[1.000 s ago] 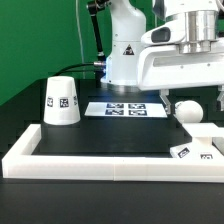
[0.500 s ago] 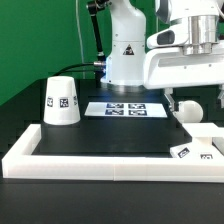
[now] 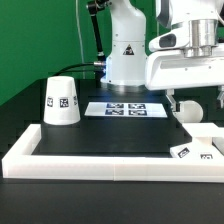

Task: Assemble lamp

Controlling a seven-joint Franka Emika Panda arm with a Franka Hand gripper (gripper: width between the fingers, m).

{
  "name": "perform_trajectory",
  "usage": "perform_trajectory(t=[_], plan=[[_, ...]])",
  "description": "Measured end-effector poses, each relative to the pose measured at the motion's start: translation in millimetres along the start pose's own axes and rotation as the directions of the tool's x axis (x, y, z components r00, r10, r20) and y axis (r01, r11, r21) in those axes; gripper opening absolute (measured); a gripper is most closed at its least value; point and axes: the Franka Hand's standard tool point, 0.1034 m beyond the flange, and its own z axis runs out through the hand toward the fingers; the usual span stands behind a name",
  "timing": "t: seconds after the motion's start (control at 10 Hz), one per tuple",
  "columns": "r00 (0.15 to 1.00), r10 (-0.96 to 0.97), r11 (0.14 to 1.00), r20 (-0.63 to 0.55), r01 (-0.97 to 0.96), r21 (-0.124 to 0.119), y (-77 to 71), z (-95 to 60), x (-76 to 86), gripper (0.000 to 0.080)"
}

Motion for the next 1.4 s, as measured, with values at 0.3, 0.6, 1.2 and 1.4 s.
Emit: perform_trajectory(t=[0.3, 0.6, 1.2, 1.4], plan=[[0.999, -0.015, 1.000, 0.043, 0.015, 0.001, -5.4, 2.2, -14.8, 0.0699], [0.988, -0.017, 1.000, 0.152, 0.017, 0.005, -6.4, 3.8, -18.6, 0.0699], [0.879, -0.037, 0.999, 0.475, 0.027, 0.028, -11.7, 6.9, -37.0, 0.0699], [0.800, -0.024, 1.000, 0.600, 0.010, 0.027, -6.2, 7.9, -44.9, 0.0699]])
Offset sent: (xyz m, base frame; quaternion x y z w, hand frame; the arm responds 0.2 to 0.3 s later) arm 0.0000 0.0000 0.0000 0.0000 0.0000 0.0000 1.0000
